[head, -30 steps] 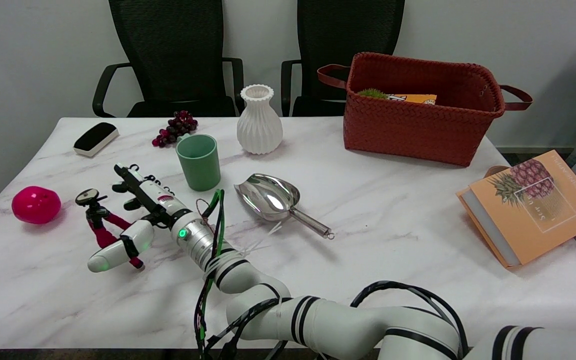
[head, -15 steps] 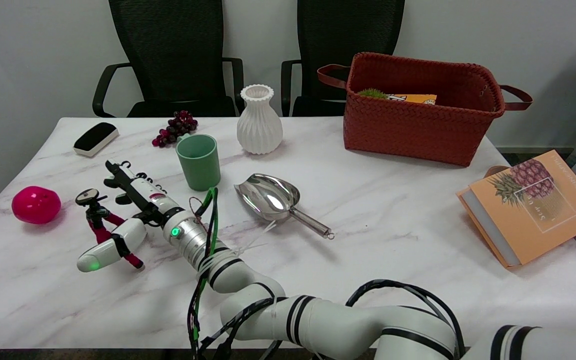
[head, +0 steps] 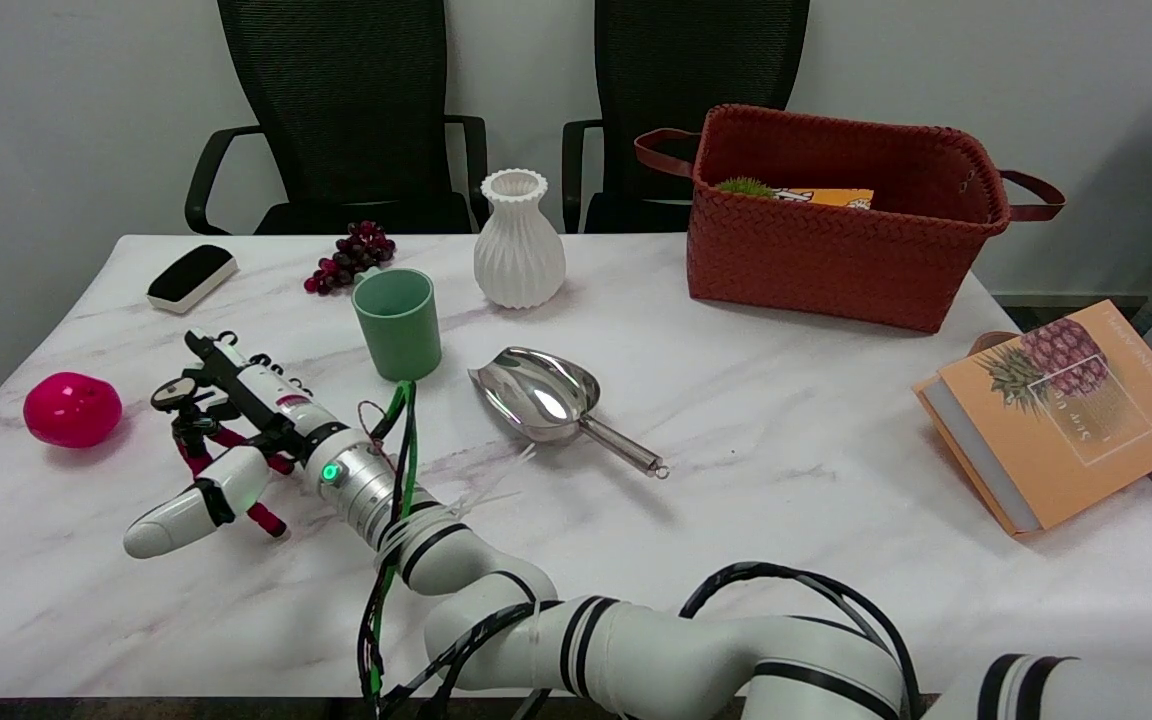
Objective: Pick up the flexible tripod.
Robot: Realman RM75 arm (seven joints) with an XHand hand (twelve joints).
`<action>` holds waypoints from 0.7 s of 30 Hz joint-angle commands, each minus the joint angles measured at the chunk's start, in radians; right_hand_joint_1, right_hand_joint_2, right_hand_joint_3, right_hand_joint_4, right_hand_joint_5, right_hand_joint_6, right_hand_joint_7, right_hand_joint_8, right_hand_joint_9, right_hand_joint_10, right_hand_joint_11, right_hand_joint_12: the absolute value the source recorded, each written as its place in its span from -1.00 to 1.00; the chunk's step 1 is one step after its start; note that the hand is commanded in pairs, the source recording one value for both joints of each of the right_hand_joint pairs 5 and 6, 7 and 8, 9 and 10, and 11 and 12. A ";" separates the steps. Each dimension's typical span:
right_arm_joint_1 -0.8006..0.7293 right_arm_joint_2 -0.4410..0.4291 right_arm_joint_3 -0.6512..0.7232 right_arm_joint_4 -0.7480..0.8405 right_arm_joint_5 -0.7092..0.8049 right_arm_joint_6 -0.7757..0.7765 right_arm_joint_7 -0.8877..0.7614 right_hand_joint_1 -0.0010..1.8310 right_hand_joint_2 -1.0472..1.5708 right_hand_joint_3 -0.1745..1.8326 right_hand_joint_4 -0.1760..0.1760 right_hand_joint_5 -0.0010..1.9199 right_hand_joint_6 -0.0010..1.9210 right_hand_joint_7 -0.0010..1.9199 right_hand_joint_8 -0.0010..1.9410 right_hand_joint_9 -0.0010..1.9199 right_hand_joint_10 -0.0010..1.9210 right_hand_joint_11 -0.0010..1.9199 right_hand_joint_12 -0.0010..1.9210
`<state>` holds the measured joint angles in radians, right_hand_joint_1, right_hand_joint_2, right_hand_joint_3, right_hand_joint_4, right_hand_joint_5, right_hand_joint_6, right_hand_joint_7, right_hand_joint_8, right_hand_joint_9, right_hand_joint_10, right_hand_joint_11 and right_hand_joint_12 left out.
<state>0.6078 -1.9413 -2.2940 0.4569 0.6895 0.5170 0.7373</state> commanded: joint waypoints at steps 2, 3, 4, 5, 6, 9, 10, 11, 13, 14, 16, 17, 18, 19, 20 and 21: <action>0.000 -0.018 0.009 -0.036 0.000 -0.017 0.003 0.08 -0.54 -0.40 0.00 -0.97 -0.97 -0.74 -0.74 -0.96 -0.96 -0.59 -0.59; -0.002 -0.017 0.009 -0.037 0.002 -0.017 0.003 0.08 -0.54 -0.40 0.00 -0.97 -0.97 -0.74 -0.74 -0.96 -0.96 -0.59 -0.59; -0.003 -0.016 0.009 -0.037 0.002 -0.016 0.003 0.09 -0.53 -0.40 0.00 -0.96 -0.96 -0.73 -0.74 -0.96 -0.96 -0.59 -0.59; -0.003 -0.016 0.010 -0.037 0.001 -0.015 0.003 0.09 -0.53 -0.40 0.00 -0.96 -0.96 -0.73 -0.74 -0.96 -0.96 -0.59 -0.59; -0.003 -0.015 0.010 -0.037 0.001 -0.015 0.003 0.09 -0.53 -0.40 0.00 -0.95 -0.95 -0.73 -0.74 -0.96 -0.96 -0.59 -0.59; -0.003 -0.015 0.010 -0.038 0.000 -0.015 0.001 0.10 -0.53 -0.39 0.00 -0.94 -0.94 -0.74 -0.74 -0.96 -0.96 -0.59 -0.59; -0.003 -0.015 0.010 -0.038 0.000 -0.015 0.000 0.10 -0.53 -0.38 0.00 -0.93 -0.93 -0.74 -0.74 -0.96 -0.96 -0.59 -0.59; -0.003 -0.015 0.010 -0.038 0.000 -0.014 0.000 0.11 -0.53 -0.38 0.00 -0.93 -0.93 -0.75 -0.75 -0.96 -0.96 -0.59 -0.59; -0.004 -0.015 0.010 -0.038 0.000 -0.011 -0.002 0.11 -0.52 -0.38 0.00 -0.93 -0.93 -0.76 -0.76 -0.96 -0.96 -0.60 -0.60; -0.004 -0.015 0.010 -0.038 0.000 -0.010 -0.002 0.11 -0.53 -0.37 0.00 -0.92 -0.92 -0.77 -0.77 -0.97 -0.97 -0.61 -0.61; -0.004 -0.013 0.010 -0.038 0.000 -0.010 0.000 0.13 -0.52 -0.37 0.00 -0.91 -0.91 -0.81 -0.81 -1.00 -1.00 -0.63 -0.63; -0.004 -0.013 0.010 -0.038 0.000 -0.010 0.001 0.13 -0.53 -0.37 0.00 -0.92 -0.92 -0.82 -0.82 -1.00 -1.00 -0.63 -0.63; -0.004 -0.013 0.010 -0.038 0.000 -0.010 0.001 0.13 -0.53 -0.37 0.00 -0.92 -0.92 -0.84 -0.84 -1.00 -1.00 -0.62 -0.62; -0.006 -0.013 0.010 -0.037 0.000 -0.010 0.001 0.12 -0.53 -0.37 0.00 -0.92 -0.92 -0.84 -0.85 -1.00 -1.00 -0.60 -0.60; -0.007 -0.013 0.010 -0.037 0.000 -0.010 0.001 0.13 -0.53 -0.37 0.00 -0.92 -0.92 -0.84 -0.84 -1.00 -1.00 -0.55 -0.55; -0.008 -0.013 0.010 -0.036 0.000 -0.011 0.001 0.14 -0.53 -0.37 0.00 -0.92 -0.92 -0.83 -0.83 -1.00 -1.00 -0.50 -0.50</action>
<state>0.6054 -1.9534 -2.2863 0.4261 0.6893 0.5061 0.7383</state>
